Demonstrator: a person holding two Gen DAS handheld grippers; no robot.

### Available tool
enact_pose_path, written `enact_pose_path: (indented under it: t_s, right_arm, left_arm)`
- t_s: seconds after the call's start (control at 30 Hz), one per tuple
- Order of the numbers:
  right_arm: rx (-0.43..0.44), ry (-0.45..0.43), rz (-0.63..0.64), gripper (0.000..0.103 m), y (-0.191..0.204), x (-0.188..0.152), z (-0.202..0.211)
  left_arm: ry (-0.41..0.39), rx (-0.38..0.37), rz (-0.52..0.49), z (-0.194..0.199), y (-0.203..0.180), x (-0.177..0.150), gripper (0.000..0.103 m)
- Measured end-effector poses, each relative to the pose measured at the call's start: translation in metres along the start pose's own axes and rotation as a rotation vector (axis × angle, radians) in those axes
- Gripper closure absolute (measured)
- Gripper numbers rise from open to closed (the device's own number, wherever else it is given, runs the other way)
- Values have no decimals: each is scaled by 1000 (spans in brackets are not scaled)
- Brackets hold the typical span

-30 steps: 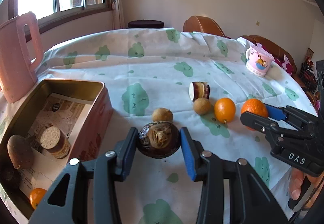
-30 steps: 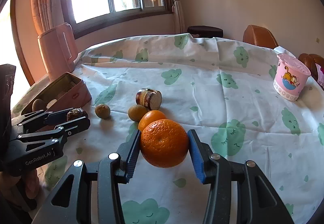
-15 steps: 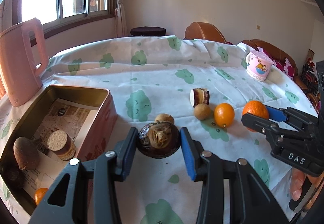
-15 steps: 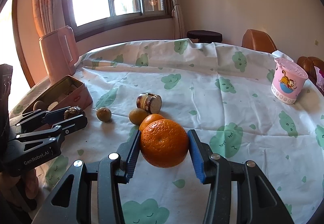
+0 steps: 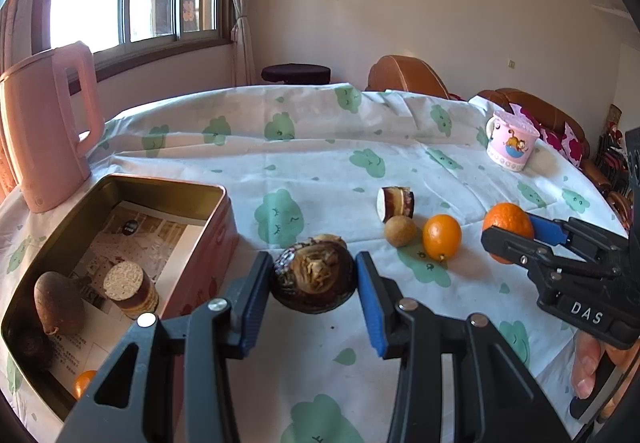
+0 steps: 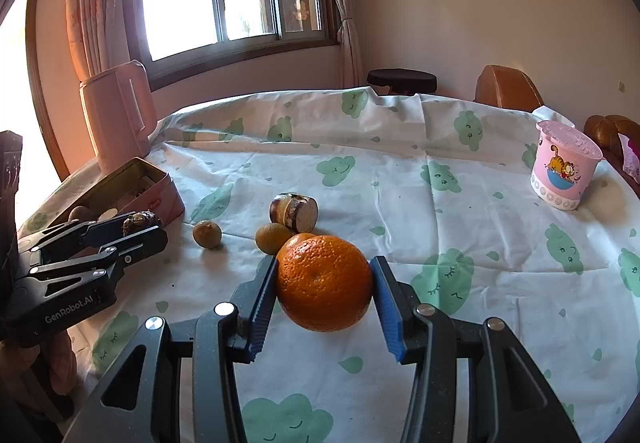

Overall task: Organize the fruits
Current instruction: 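Carry the orange in the right tool while the left tool carries the dried fruit over the tin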

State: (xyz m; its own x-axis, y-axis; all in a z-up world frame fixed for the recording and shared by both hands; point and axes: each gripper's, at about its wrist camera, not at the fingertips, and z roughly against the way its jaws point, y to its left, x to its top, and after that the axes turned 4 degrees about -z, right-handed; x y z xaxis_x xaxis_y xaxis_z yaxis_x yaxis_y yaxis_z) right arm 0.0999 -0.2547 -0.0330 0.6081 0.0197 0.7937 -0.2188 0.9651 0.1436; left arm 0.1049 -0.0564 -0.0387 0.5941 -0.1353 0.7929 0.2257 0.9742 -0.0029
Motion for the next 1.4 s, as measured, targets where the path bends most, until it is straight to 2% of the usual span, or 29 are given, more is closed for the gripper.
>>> enact_pose_path:
  t_s: [0.8,1.4]
  right_arm:
    - [-16,-57,4,54,2,-1,10]
    - [-43,-124,30,54,7,-2,23]
  left_arm:
    - [-74,34,12,14,1,0,59]
    - [-163,77,11,31,0,-4,59]
